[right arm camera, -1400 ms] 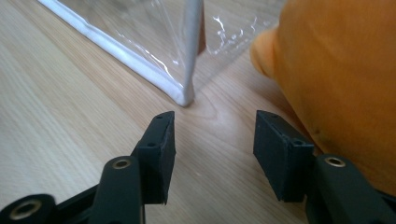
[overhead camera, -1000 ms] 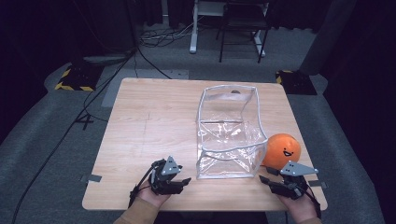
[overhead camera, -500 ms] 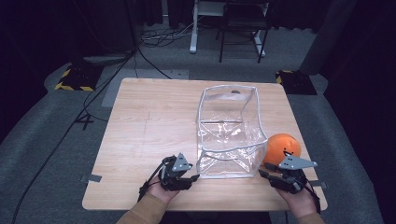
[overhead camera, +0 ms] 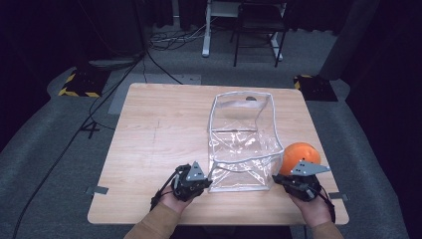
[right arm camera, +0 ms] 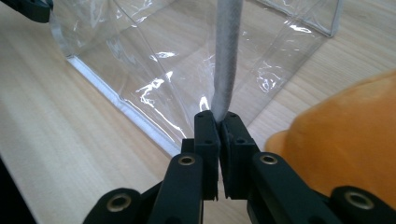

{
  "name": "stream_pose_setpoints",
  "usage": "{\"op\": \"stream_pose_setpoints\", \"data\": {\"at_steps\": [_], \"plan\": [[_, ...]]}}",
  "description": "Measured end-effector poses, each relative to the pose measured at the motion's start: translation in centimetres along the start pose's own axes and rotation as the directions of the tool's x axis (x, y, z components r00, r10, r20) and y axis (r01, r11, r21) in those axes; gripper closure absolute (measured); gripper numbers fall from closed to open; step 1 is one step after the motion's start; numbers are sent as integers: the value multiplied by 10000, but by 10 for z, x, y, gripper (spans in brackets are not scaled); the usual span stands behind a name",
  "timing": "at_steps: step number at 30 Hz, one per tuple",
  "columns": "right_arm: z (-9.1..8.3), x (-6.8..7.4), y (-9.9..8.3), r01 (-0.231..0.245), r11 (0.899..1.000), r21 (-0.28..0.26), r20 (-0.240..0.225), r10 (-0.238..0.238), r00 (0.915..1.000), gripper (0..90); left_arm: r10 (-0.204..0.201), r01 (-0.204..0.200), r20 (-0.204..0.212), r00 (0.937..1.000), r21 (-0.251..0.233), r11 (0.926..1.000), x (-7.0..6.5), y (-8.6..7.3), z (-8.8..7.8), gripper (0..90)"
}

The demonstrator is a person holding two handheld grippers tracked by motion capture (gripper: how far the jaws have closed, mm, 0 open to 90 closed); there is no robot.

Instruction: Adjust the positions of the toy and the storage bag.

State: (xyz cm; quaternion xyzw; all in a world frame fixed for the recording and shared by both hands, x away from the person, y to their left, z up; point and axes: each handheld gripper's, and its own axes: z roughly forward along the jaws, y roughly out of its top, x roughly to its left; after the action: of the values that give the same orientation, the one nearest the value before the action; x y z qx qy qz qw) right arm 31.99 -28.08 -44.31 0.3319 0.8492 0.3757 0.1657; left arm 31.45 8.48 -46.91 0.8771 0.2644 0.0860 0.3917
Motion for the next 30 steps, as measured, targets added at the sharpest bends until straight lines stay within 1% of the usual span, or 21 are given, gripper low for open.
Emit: {"op": "stream_pose_setpoints", "data": {"at_steps": [1,2,3,5,6,7,8,10,11,12,14,16,17,18,19,21,22,23,24,28,30], "plan": [[0,0,0,0,10000,0,0,0,10000,861,0,0,0,10000,0,10000,0,0,0,869],[-1,7,0,150,9999,10,-176,-150,9997,862,-34,34,-19,10000,121,9999,-3,-5,-7,869],[-1,10,-1,172,9999,2,-253,-172,9995,862,-74,74,6,10000,144,9999,-4,-8,-10,868],[-1,13,-1,225,9997,-10,-332,-225,9992,862,-105,105,-22,9999,174,9998,-6,-11,-13,869],[-1,22,-1,366,9993,-45,-557,-367,9978,862,-144,146,-87,9999,213,9997,-11,-18,-21,868],[-1,22,-1,366,9993,-45,-557,-367,9978,862,-144,146,-87,9999,213,9997,-11,-18,-21,868],[-2,25,-2,416,9991,-43,-619,-418,9972,862,-225,227,-87,9997,218,9995,-14,-23,-26,868],[-3,40,-2,686,9976,-23,-916,-685,9934,863,-307,310,-114,9995,259,9992,-21,-33,-37,867],[-3,40,-2,686,9976,-23,-916,-685,9934,863,-307,310,-114,9995,259,9992,-21,-33,-37,868],[-4,48,-3,820,9966,12,-1098,-814,9906,863,-293,298,-177,9994,302,9991,-27,-39,-44,867],[-6,55,-3,941,9955,78,-1197,-925,9885,863,-249,258,-265,9993,313,9992,-32,-44,-49,867],[-8,63,-3,1058,9943,130,-1274,-1033,9865,864,-258,266,-232,9994,347,9990,-36,-50,-54,866],[-8,63,-3,1058,9943,130,-1274,-1033,9865,864,-258,266,-232,9994,347,9990,-36,-50,-54,866],[-10,71,-5,1090,9940,115,-1388,-1064,9846,864,-245,253,-224,9994,358,9990,-37,-54,-58,866],[-11,74,-6,1095,9939,114,-1443,-1067,9838,864,-250,258,-227,9994,352,9990,-37,-55,-60,866],[-11,77,-7,1105,9938,123,-1478,-1075,9832,864,-267,273,-185,9995,343,9990,-38,-57,-61,866],[-14,83,-8,1148,9933,152,-1544,-1111,9817,864,-301,304,-104,9995,305,9991,-41,-61,-64,866],[-14,83,-8,1148,9933,152,-1544,-1111,9817,864,-301,304,-104,9995,305,9991,-41,-61,-64,866],[-15,86,-9,1125,9935,193,-1579,-1081,9815,864,-172,176,-130,9998,299,9994,-44,-63,-66,866],[-18,88,-11,1093,9938,202,-1565,-1049,9821,862,-121,122,-37,9999,259,9996,-46,-64,-66,862],[-18,88,-11,1070,9941,168,-1596,-1030,9818,823,-112,113,-65,9999,202,9997,-46,-65,-67,839]]}}
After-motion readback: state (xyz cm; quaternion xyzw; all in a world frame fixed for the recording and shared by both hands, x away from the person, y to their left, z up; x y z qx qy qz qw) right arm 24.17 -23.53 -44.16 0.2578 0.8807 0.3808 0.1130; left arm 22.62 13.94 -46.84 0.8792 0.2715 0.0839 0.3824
